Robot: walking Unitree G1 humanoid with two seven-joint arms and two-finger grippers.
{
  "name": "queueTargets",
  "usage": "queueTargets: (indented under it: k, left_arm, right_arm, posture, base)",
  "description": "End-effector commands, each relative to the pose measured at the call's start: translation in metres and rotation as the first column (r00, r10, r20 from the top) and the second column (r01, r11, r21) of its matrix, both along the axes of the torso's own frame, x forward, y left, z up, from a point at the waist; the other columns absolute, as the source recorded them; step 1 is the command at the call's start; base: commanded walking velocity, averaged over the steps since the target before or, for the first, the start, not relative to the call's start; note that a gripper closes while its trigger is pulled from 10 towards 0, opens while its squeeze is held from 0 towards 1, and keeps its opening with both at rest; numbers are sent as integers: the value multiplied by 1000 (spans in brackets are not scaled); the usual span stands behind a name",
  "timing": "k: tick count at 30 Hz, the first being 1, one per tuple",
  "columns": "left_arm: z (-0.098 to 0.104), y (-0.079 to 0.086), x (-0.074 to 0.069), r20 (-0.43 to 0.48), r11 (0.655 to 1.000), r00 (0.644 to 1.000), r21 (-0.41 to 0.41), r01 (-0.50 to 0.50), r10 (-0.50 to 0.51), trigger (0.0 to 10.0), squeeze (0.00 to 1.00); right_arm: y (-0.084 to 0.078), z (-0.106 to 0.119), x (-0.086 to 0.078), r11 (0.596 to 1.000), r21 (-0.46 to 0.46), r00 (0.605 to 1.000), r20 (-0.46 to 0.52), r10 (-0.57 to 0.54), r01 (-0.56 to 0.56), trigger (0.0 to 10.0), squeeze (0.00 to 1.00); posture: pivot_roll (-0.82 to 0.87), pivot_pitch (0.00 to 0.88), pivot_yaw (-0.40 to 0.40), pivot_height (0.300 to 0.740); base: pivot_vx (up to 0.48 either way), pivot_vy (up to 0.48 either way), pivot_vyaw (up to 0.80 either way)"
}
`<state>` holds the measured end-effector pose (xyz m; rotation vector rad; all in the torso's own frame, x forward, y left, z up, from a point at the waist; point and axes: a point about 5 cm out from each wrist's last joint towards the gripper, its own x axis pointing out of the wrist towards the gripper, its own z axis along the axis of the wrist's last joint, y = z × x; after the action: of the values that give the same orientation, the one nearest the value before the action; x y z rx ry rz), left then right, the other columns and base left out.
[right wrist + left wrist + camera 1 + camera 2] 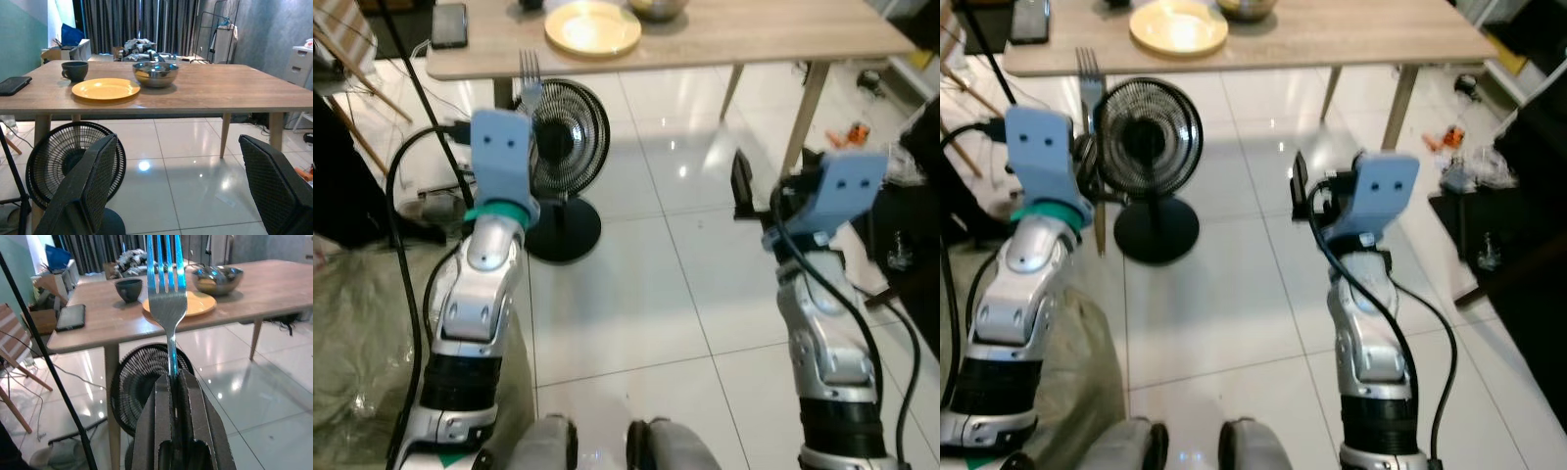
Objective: Setting the table
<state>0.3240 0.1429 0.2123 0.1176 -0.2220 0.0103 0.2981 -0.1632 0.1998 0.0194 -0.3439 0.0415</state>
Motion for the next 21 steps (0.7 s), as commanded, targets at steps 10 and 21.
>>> queueTargets:
  k: [10,21]
  left_arm:
    - [-2,2,-1,-12,1000,1000,-7,-10,10,10000,0]
    - [-2,2,-1,-12,1000,1000,-8,-11,11,10000,0]
  right_arm:
    - [-1,-3,-1,1000,14,1000,-7,-17,17,0,0]
    - [-2,-3,0,1000,11,1000,-16,-26,26,10000,0]
  posture:
    - [14,86,11,740]
    - [16,87,11,740]
  base:
    - [459,0,0]
    - [458,0,0]
